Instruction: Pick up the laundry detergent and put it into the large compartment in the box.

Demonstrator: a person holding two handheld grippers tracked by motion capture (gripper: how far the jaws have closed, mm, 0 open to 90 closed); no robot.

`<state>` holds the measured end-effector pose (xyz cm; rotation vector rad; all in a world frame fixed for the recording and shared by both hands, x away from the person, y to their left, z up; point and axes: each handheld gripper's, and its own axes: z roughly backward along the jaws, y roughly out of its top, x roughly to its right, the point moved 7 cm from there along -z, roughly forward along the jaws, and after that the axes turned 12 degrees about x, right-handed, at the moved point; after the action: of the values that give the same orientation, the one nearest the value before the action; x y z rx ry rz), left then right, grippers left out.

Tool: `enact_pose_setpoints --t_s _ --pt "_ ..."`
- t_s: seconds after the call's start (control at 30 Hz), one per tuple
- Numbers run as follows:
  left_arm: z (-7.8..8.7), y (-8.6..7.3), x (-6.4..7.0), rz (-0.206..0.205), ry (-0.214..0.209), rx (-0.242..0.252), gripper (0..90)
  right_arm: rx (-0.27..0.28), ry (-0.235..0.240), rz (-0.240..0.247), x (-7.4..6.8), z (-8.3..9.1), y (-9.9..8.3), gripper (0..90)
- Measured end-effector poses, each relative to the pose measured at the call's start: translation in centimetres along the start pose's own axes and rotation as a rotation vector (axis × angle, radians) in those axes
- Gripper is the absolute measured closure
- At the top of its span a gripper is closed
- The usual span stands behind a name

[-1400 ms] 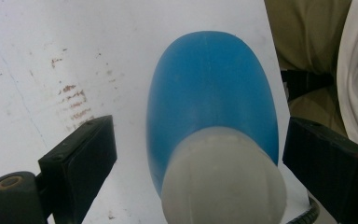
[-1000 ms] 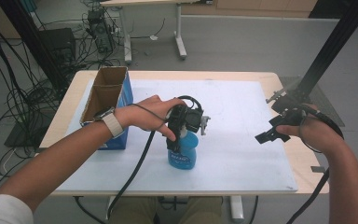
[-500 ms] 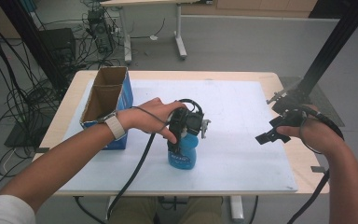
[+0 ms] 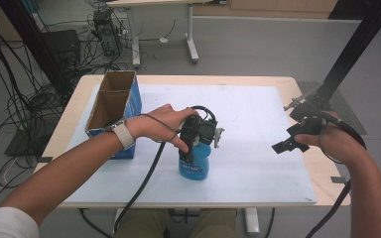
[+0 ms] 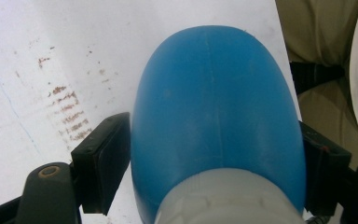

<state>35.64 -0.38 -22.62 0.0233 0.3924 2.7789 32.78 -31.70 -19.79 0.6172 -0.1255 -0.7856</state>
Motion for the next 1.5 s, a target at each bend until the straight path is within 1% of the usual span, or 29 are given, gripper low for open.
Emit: enact_pose_setpoints --t_s 0.1,0.2,0.37,0.43,0.47,0.5,0.7,0.77,0.9,1.5 --pt "-0.03 0.02 0.01 -0.002 -0.005 -0.002 27.9 -0.001 0.000 -0.002 -0.03 -0.01 0.01 9.4" --pt "-0.05 0.01 0.03 -0.005 -0.004 0.000 29.8 -0.001 0.001 -0.002 -0.05 0.00 0.00 9.3" --pt "-0.04 0.04 0.01 0.002 -0.004 -0.003 30.6 0.000 0.001 -0.001 -0.05 0.04 -0.01 9.3" --pt "0.03 0.01 0.01 0.002 -0.004 0.000 32.9 0.001 0.002 0.001 -0.04 0.03 -0.05 9.3" --pt "0.07 0.01 -0.05 -0.001 -0.012 -0.001 34.1 0.000 0.002 -0.001 -0.04 0.03 -0.05 9.4" --pt "0.06 0.01 -0.04 -0.001 -0.012 0.000 36.8 0.000 0.002 -0.004 -0.05 0.01 -0.06 9.4" --pt "0.06 0.02 -0.06 0.000 -0.011 -0.001 37.3 -0.001 0.003 -0.002 -0.04 -0.04 -0.04 9.4" --pt "0.07 0.03 0.05 -0.009 -0.008 -0.003 37.5 -0.001 0.002 -0.003 -0.04 -0.04 -0.03 9.4" --pt "0.07 -0.05 -0.01 0.002 -0.008 0.003 37.8 -0.002 0.002 -0.001 -0.08 -0.03 0.02 9.4" --pt "0.06 -0.05 0.10 0.000 -0.003 0.001 37.6 -0.003 0.001 0.003 -0.11 -0.04 0.08 9.4"
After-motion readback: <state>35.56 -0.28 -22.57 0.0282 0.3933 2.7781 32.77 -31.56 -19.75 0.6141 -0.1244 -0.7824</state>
